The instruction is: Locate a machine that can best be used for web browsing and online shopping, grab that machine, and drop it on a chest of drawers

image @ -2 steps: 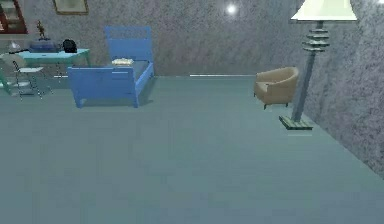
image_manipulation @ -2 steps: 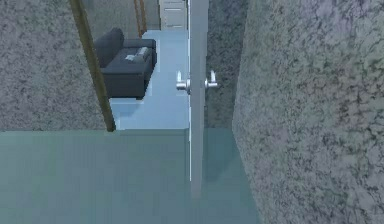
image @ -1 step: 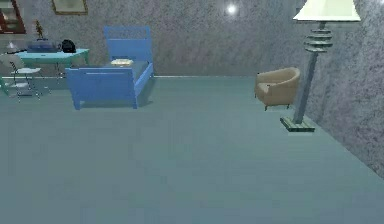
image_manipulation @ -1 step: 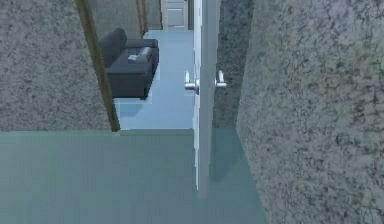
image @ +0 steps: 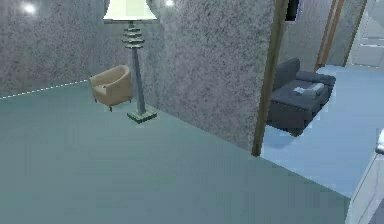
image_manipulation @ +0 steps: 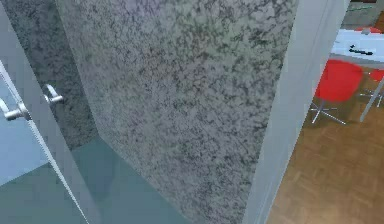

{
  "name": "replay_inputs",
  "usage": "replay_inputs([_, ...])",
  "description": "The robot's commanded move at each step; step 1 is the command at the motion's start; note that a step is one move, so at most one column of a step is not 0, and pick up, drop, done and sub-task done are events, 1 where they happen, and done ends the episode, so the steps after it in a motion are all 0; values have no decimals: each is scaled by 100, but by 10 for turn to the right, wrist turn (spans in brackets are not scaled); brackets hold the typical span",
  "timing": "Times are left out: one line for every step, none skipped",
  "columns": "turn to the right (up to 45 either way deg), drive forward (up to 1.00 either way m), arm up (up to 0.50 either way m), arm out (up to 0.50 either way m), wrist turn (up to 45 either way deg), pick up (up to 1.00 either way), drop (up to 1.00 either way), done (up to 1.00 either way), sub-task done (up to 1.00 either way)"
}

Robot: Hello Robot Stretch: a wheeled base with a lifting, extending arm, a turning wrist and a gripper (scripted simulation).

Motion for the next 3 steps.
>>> replay_inputs([120,0,0,0,0,0,0,0,0])
replay_inputs([0,50,0,0,0,0,0,0,0])
replay_inputs([120,0,0,0,0,0,0,0,0])
